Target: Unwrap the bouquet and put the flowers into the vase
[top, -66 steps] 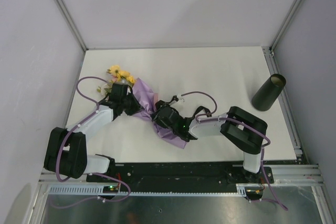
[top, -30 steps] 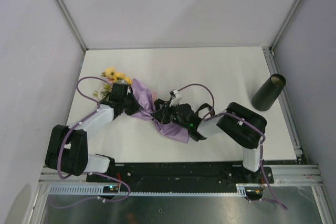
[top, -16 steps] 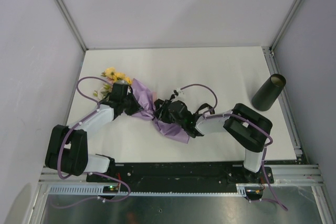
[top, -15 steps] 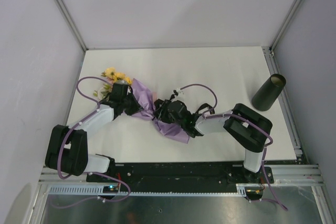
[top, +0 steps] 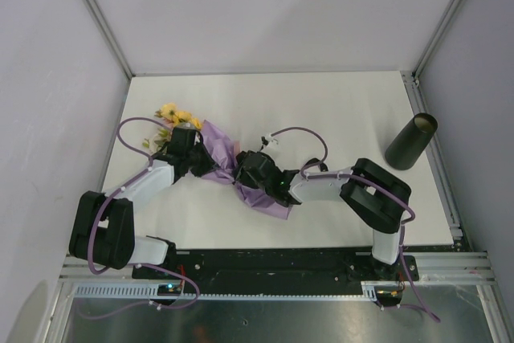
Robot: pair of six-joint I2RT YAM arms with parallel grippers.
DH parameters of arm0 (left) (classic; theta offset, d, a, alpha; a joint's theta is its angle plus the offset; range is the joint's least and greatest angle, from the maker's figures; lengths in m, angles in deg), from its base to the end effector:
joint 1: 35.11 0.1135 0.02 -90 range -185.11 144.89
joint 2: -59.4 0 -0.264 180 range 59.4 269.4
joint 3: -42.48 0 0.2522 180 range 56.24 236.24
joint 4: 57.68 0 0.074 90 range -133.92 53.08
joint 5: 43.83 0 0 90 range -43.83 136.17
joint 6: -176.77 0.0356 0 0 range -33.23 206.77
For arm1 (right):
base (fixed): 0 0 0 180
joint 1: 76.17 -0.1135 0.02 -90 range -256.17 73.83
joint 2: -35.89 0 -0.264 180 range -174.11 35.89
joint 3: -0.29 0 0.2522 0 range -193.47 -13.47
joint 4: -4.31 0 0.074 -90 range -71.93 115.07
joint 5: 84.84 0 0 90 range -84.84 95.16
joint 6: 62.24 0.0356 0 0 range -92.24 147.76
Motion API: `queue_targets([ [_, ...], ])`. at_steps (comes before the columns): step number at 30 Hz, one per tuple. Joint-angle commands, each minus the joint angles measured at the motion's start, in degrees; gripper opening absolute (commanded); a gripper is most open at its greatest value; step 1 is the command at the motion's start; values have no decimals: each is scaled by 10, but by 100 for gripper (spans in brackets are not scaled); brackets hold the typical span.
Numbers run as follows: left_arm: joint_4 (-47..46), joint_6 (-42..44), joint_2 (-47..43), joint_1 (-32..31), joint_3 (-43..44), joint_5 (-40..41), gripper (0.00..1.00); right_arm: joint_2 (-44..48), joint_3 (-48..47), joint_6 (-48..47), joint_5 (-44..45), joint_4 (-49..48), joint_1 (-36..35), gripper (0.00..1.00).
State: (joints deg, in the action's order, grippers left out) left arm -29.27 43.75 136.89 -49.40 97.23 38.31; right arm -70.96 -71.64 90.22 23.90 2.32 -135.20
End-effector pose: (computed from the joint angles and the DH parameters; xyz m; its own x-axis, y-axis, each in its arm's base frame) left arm 0.2546 -0.0699 0.1886 -0.7753 -0.4999 -0.3860 -0.2754 0.8175 -0.5058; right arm 0.2124 0.3317 0.1632 -0.7263 0.4216 -0.5429 -0.0632 0.7455 0.6635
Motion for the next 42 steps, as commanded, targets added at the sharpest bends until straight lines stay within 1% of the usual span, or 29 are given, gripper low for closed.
queue_targets([
  [1,14,12,1,0,-3,12,8,-20,-49,25,82,111,-14,41],
  [7,14,10,5,-1,1,9,8,-42,-94,48,107,191,-20,40],
  [13,14,10,5,-1,1,13,8,-65,-118,62,111,225,-17,34],
  [18,14,7,3,-3,0,16,8,-75,-129,68,102,236,-9,18],
  [21,14,5,2,-4,-1,18,8,-71,-130,67,103,237,-6,5],
  [23,14,5,3,-5,-1,20,8,-65,-129,54,106,228,-6,1],
  [25,14,6,4,-5,-1,23,8,-49,-118,19,102,188,-7,0],
  [29,14,10,13,-5,-1,28,7,-9,-62,-87,57,13,-10,0],
  [31,14,11,17,-5,-3,28,7,9,-23,-140,16,-92,-11,0],
  [33,14,11,18,-5,-4,30,7,21,7,-178,-21,-168,-10,0],
  [38,14,11,21,-5,-3,32,7,27,51,-241,-84,-287,-8,0],
  [42,14,11,22,-6,-3,32,7,27,61,-276,-110,-324,-2,0],
])
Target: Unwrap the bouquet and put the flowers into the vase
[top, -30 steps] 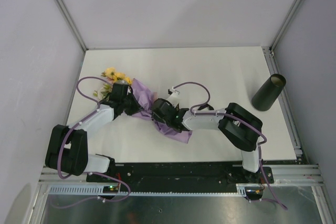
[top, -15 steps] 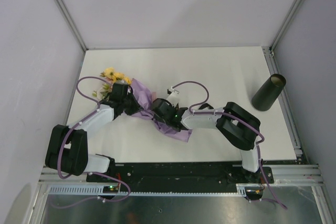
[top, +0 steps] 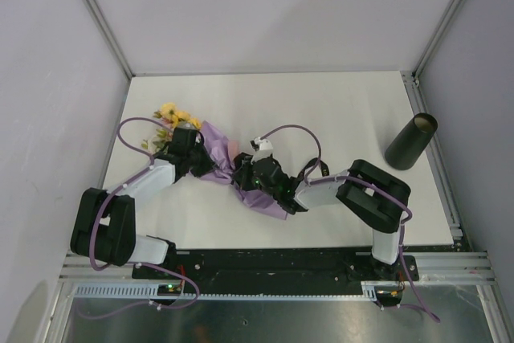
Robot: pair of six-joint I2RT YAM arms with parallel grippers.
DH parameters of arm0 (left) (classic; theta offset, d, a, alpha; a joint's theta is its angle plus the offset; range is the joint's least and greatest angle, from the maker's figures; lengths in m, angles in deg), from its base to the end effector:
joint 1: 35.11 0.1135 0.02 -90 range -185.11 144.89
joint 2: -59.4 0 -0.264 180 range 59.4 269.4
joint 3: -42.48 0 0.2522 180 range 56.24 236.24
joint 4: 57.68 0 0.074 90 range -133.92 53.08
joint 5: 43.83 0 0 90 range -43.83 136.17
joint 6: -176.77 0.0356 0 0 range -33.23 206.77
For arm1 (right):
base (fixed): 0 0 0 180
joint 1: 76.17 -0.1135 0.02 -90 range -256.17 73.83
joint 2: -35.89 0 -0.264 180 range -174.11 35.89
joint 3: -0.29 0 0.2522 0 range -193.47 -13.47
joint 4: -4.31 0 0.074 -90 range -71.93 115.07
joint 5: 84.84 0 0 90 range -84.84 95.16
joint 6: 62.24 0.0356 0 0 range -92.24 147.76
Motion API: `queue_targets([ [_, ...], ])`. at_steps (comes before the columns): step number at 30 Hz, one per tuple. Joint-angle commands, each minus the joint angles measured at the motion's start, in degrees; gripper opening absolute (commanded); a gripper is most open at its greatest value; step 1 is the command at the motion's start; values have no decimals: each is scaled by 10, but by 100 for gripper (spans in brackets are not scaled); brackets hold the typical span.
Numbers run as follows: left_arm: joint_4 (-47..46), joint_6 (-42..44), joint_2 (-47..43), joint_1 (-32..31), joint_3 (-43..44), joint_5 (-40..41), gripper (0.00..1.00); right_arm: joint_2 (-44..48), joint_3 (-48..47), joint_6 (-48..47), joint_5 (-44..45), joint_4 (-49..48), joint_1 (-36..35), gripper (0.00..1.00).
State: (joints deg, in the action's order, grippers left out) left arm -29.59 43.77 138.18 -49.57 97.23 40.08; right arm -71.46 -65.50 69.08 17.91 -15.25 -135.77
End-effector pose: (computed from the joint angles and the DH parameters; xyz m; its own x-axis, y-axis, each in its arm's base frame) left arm 0.2568 -0.0701 0.1834 -0.7713 -0.5014 -0.3919 -0.2935 0.8267 -0.4800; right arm 0.2032 0.3309 0.1574 -0.6294 0.1997 -0.7509 -0.4289 0.7166 0.5501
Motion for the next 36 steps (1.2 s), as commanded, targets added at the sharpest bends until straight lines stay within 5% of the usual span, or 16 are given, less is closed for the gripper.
queue_targets([
  [1,17,10,10,-4,-3,15,7,33,1,-75,-58,-157,5,0],
  [10,17,9,9,-4,-3,17,7,54,6,-128,-156,-195,20,0],
  [22,17,8,15,-7,2,21,6,128,6,-160,-107,-129,12,0],
  [36,18,7,40,-9,35,32,6,346,-14,-160,-22,24,41,0],
])
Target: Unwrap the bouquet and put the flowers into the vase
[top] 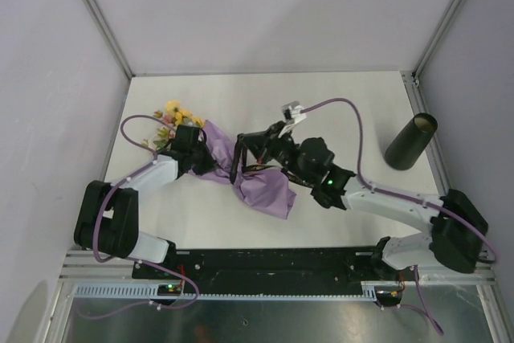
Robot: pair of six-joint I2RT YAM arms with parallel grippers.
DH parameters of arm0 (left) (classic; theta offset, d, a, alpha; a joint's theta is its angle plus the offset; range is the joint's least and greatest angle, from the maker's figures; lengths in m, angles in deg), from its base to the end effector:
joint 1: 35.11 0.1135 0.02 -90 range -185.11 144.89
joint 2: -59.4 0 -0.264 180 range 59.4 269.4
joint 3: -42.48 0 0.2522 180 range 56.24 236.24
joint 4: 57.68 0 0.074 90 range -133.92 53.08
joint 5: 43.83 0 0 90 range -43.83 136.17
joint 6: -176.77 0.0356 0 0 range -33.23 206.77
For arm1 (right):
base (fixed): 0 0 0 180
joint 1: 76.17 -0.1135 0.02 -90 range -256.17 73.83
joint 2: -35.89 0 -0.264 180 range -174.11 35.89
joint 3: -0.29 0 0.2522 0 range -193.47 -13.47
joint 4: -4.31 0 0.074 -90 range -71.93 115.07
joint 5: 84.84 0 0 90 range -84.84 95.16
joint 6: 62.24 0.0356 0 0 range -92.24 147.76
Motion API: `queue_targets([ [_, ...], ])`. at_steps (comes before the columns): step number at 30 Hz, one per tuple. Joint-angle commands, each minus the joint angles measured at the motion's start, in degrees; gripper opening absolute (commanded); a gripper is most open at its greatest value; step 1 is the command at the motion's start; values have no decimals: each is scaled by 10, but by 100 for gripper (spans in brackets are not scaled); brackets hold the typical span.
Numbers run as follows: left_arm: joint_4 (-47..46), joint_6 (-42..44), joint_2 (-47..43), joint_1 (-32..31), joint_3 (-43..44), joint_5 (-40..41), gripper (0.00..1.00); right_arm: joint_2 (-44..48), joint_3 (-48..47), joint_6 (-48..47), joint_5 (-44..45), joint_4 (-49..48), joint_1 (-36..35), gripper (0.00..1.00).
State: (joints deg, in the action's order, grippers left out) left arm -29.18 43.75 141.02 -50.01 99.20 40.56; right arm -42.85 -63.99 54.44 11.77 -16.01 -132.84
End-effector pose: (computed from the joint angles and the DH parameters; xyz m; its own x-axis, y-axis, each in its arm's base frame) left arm 0.2654 -0.0742 0.1806 -0.7802 -0.4950 -0.3824 -0.3010 0.8330 -0.4642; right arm 0.1800 0.2663 0.3206 -0.2943 0.3643 -0.8836 -0.7106 0.5349 0.4572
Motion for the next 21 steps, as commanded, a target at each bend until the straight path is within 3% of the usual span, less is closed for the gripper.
queue_targets([
  [1,14,8,14,-4,15,28,6,75,-35,-16,46,44,16,0],
  [6,14,11,19,-4,19,31,6,126,-90,-60,82,101,36,0],
  [13,13,9,27,-8,24,37,6,149,-154,-88,130,109,87,0],
  [21,13,6,10,-10,21,36,7,103,-274,-212,171,73,159,0],
])
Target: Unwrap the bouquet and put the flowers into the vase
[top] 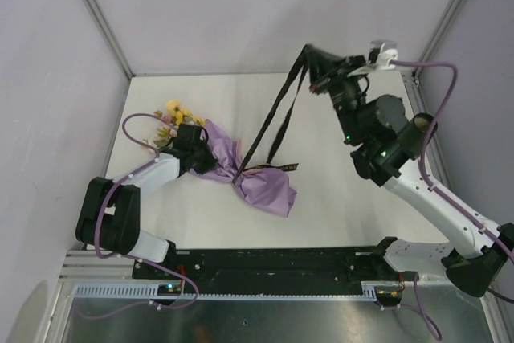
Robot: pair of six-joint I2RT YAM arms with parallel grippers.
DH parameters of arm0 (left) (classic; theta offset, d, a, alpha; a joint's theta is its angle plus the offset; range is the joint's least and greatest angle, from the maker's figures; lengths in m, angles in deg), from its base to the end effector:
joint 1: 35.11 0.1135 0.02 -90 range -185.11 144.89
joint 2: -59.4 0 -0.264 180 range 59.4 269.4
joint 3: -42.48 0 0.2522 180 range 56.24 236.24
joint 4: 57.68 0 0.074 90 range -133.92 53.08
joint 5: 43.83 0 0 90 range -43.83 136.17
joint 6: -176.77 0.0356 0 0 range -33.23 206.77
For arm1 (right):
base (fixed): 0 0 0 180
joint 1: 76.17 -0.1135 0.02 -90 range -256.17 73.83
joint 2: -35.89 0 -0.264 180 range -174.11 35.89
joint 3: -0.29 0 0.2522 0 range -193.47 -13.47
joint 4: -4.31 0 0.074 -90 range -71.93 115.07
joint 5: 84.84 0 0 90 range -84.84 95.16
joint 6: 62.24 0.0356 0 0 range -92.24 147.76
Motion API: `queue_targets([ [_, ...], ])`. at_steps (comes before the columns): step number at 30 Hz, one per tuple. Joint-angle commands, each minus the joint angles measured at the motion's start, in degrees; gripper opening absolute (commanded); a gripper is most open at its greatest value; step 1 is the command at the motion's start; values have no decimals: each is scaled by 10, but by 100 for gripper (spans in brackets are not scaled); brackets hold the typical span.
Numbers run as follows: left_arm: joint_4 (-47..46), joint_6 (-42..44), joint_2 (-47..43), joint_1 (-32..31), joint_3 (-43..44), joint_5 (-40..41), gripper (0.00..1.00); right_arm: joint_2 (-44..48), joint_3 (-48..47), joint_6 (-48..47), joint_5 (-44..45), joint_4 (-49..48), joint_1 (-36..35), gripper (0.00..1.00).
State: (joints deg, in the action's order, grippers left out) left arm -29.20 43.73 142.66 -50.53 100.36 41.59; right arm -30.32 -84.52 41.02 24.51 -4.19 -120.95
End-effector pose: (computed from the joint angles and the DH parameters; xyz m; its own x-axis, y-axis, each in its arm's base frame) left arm 0.2706 -0.0776 0.1792 -0.7809 -0.4904 -0.3870 -0.3044 0.8397 -0.4496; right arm 0.1846 0.1665 0.4845 0.2103 0.5136 -0.8319 -0.5173 0.7805 0.3511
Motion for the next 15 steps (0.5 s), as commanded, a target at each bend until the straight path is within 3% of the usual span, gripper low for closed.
queue_targets([
  [1,13,6,-10,-6,10,26,7,-28,-83,-83,45,-53,53,0],
  [6,13,7,-17,-6,11,24,7,-72,-176,-108,36,-56,129,0],
  [11,8,4,-24,-6,14,9,8,-147,-308,-75,-51,23,230,0],
  [15,8,5,-36,-6,20,5,10,-223,-401,-82,-68,57,272,0],
])
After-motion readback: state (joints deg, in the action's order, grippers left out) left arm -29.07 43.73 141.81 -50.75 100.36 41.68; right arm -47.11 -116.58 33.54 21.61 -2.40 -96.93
